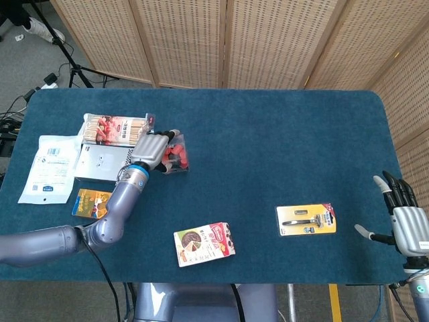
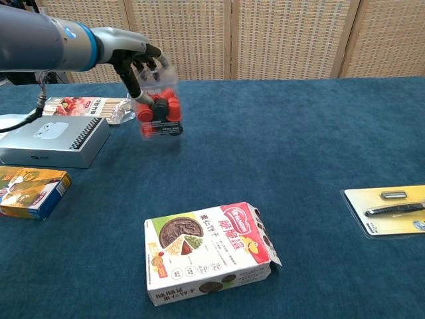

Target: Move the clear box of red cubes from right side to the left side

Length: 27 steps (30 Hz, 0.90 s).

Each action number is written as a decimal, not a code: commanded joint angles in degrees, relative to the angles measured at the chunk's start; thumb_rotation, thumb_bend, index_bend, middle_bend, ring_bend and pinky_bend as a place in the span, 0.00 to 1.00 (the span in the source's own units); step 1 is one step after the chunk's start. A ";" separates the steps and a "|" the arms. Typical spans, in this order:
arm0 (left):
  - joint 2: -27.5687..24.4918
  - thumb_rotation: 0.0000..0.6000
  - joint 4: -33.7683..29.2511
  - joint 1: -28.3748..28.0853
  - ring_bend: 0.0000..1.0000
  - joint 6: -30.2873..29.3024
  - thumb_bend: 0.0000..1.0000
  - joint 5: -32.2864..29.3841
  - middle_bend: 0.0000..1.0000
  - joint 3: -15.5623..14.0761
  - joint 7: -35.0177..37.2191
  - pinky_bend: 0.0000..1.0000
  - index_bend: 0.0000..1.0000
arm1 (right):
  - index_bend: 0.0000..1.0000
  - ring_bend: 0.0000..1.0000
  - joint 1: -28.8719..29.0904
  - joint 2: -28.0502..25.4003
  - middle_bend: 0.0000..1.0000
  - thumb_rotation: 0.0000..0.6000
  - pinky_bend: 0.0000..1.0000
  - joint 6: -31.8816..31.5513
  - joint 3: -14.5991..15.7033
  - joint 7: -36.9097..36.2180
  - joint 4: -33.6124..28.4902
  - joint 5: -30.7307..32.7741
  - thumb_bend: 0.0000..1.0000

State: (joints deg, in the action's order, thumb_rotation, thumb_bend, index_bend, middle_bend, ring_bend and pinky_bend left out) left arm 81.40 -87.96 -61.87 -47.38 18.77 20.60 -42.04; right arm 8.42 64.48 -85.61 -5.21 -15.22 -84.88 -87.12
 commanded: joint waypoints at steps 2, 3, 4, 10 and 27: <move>-4.42 1.00 0.48 4.03 0.23 7.29 0.52 8.74 0.32 -3.56 7.20 0.26 0.73 | 0.00 0.00 0.03 -0.01 0.00 1.00 0.00 0.27 -0.04 0.31 -0.07 0.16 0.05; -5.02 1.00 0.80 4.74 0.23 8.98 0.52 10.45 0.32 -3.91 9.12 0.26 0.73 | 0.00 0.00 0.04 0.00 0.00 1.00 0.00 0.44 -0.07 0.50 -0.08 0.30 0.05; -5.43 1.00 1.12 5.27 0.23 10.06 0.52 11.86 0.32 -4.14 10.52 0.26 0.73 | 0.00 0.00 0.06 0.02 0.00 1.00 0.00 0.58 -0.09 0.67 -0.11 0.42 0.05; -6.43 1.00 4.16 8.09 0.23 12.83 0.52 21.38 0.32 -5.78 16.90 0.26 0.73 | 0.00 0.00 0.20 0.17 0.00 1.00 0.00 1.18 -0.19 1.86 -0.29 0.82 0.05; -6.71 1.00 10.21 10.78 0.23 17.03 0.52 36.58 0.32 -7.91 30.56 0.26 0.73 | 0.00 0.00 0.47 0.69 0.00 1.00 0.00 2.42 -0.42 4.81 -0.86 1.80 0.05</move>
State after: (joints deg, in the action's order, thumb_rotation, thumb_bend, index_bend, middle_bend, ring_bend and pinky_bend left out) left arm 74.54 -78.18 -51.13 -30.75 54.74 12.99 -12.01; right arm 8.89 65.17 -83.21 -5.63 -10.43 -85.73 -85.34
